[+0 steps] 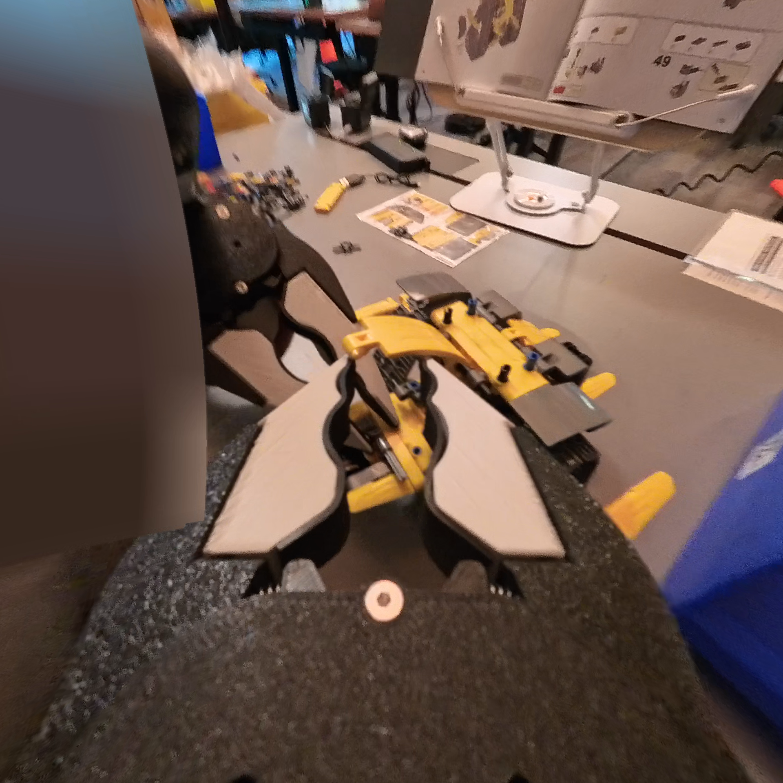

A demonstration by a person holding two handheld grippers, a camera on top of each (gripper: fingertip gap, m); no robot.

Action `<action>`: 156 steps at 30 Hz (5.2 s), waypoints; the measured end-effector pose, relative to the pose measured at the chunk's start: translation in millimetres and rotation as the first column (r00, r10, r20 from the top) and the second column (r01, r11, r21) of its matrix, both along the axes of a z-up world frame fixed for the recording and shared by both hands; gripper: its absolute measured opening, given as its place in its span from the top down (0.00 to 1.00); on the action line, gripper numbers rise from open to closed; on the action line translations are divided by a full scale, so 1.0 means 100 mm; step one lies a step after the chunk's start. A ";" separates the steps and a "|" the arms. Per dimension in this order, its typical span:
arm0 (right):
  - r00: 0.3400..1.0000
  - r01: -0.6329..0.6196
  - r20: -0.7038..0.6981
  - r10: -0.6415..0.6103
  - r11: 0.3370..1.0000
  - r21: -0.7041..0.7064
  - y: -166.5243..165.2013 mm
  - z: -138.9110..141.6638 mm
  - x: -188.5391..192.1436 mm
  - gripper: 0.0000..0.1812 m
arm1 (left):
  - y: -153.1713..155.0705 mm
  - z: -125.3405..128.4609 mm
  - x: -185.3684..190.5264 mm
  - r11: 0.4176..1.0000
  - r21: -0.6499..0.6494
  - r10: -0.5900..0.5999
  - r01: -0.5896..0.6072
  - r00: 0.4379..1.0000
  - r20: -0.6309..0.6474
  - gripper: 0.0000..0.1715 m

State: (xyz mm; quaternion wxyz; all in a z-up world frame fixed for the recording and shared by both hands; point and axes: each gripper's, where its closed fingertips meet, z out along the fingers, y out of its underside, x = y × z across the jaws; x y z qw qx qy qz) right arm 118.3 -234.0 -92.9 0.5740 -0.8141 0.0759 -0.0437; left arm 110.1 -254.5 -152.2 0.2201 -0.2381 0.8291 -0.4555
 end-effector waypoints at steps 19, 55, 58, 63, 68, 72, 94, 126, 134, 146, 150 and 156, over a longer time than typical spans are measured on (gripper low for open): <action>0.906 -0.147 0.253 0.339 0.813 -0.564 -0.15 -0.56 -0.06 0.96 | 0.02 0.02 -0.03 0.979 -0.195 -0.079 0.066 0.995 -0.061 0.98; 0.929 -0.180 0.201 0.310 0.855 -0.487 -0.18 -0.58 -0.08 0.97 | 0.09 0.05 -0.10 0.904 -0.427 -0.112 0.035 0.982 -0.155 0.98; 0.930 -0.159 0.218 0.296 0.859 -0.487 -0.17 -0.57 -0.08 0.97 | 0.10 0.05 -0.09 0.901 -0.433 -0.109 0.032 0.982 -0.155 0.98; 0.930 -0.140 0.232 0.284 0.861 -0.489 -0.17 -0.57 -0.09 0.93 | 0.11 0.06 -0.08 0.899 -0.437 -0.106 0.028 0.982 -0.155 0.98; 0.944 -0.144 0.208 0.257 0.886 -0.440 -0.21 -0.51 -0.13 0.91 | 0.08 0.10 -0.09 0.883 -0.469 -0.114 0.029 0.982 -0.152 0.84; 0.964 -0.093 0.194 0.182 0.913 -0.397 -0.29 -0.49 -0.05 0.91 | 0.02 0.12 -0.09 0.873 -0.487 -0.127 0.034 0.979 -0.159 0.84; 0.982 -0.089 0.140 0.125 0.967 -0.239 -0.29 -0.52 0.02 0.98 | 0.07 0.19 0.04 0.806 -0.586 -0.041 -0.082 0.980 -0.194 0.99; 0.814 -0.260 0.369 0.449 0.849 -0.461 0.11 -0.05 0.01 0.81 | 0.75 0.30 -0.16 0.655 -0.643 0.395 -0.397 0.905 -0.158 0.56; 0.498 -0.309 0.343 0.796 0.533 -0.788 0.30 -0.24 0.03 0.78 | 0.54 0.13 -0.03 0.782 -0.327 0.580 -0.531 0.812 0.067 0.51; 0.335 -0.230 0.151 0.930 0.236 -0.944 0.47 -0.40 0.11 0.80 | 1.25 0.05 0.07 0.617 -0.413 0.688 -0.670 0.714 -0.131 0.70; 0.369 -0.256 0.111 0.923 0.216 -0.942 0.71 -0.41 0.07 0.85 | 1.41 0.18 0.03 0.563 -0.512 0.695 -0.648 0.707 -0.131 0.59; 0.508 -0.240 0.143 0.849 0.299 -0.924 1.24 -0.40 0.11 0.87 | 1.61 0.49 -0.13 0.522 -0.657 0.613 -0.544 0.775 -0.155 0.48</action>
